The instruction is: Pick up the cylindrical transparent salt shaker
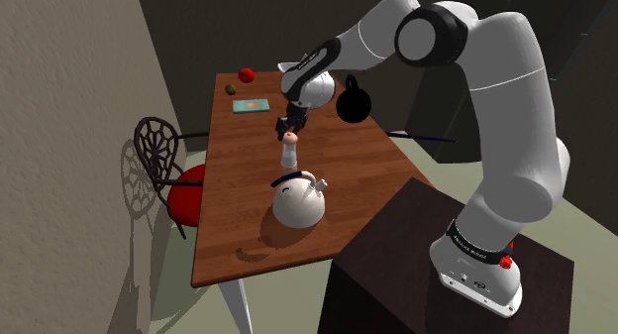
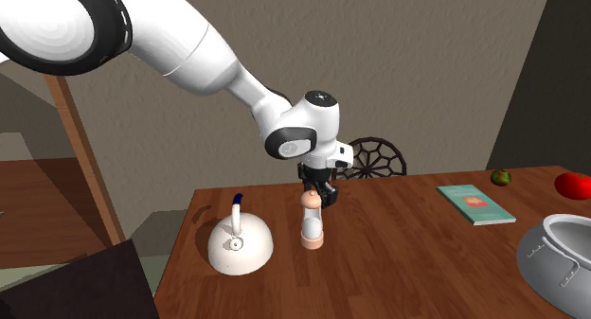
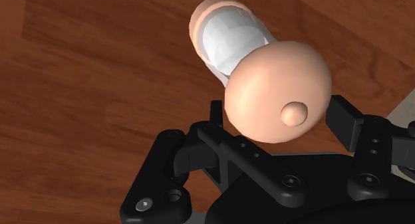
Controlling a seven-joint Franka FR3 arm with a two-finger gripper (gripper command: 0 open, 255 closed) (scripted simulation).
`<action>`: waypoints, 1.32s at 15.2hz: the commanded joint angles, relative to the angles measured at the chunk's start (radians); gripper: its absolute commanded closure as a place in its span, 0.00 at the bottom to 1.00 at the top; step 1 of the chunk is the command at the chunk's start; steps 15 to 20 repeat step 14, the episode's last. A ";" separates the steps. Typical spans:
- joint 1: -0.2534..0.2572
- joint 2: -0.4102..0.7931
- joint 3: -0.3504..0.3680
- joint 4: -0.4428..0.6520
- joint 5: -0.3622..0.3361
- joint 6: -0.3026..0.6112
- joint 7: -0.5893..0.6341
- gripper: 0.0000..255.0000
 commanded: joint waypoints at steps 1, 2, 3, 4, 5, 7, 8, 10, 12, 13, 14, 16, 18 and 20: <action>0.002 -0.016 -0.004 -0.001 -0.005 -0.015 0.007 1.00; 0.003 -0.025 -0.006 -0.001 -0.008 -0.023 0.011 1.00; 0.005 -0.034 -0.009 -0.001 -0.011 -0.032 0.015 1.00; 0.006 -0.043 -0.011 -0.002 -0.014 -0.040 0.019 1.00; 0.007 -0.052 -0.013 -0.002 -0.017 -0.049 0.023 1.00; 0.009 -0.070 -0.017 -0.001 -0.023 -0.067 0.031 1.00; 0.011 -0.078 -0.019 0.000 -0.026 -0.076 0.035 1.00; 0.013 -0.095 -0.023 0.002 -0.033 -0.094 0.043 1.00; 0.015 -0.111 -0.027 0.005 -0.039 -0.112 0.051 1.00; 0.015 -0.112 -0.027 0.005 -0.039 -0.114 0.051 1.00; 0.015 -0.112 -0.027 0.005 -0.039 -0.114 0.051 1.00; 0.015 -0.112 -0.027 0.005 -0.039 -0.114 0.051 1.00; 0.015 -0.112 -0.027 0.005 -0.039 -0.114 0.051 1.00; 0.015 -0.112 -0.027 0.005 -0.039 -0.114 0.051 1.00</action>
